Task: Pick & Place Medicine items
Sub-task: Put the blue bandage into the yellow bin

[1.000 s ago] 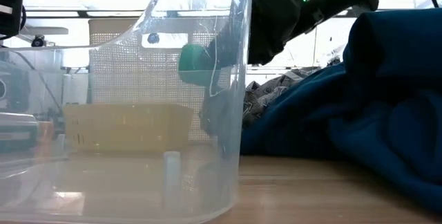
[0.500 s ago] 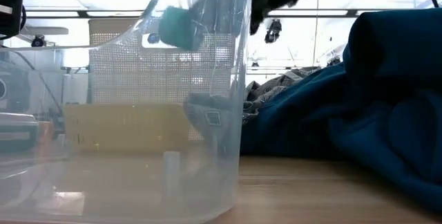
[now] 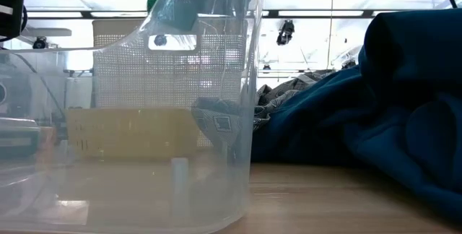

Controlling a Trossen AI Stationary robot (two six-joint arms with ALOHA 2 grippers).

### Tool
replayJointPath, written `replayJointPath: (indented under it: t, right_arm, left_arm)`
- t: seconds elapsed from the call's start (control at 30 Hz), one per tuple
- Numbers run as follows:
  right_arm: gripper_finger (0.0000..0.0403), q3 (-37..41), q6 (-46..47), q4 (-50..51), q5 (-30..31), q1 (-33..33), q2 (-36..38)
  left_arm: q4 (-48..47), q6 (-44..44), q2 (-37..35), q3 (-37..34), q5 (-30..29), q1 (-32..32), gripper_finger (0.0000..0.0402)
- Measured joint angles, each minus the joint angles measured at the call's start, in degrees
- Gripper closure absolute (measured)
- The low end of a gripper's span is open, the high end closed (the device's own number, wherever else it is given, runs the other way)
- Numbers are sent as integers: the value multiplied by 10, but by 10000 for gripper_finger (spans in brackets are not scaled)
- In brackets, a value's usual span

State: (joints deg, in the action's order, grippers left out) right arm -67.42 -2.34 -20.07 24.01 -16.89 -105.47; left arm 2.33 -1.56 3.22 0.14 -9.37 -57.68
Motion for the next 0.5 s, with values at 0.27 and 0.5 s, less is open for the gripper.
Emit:
replayJointPath:
  t: [0.27,0.5]
  right_arm:
    - [216,-17,-4,2,0,14,-37]
    - [216,-19,26,1,0,24,-79]
  left_arm:
    - [0,0,0,0,0,0,110]
    - [0,0,0,0,0,0,110]
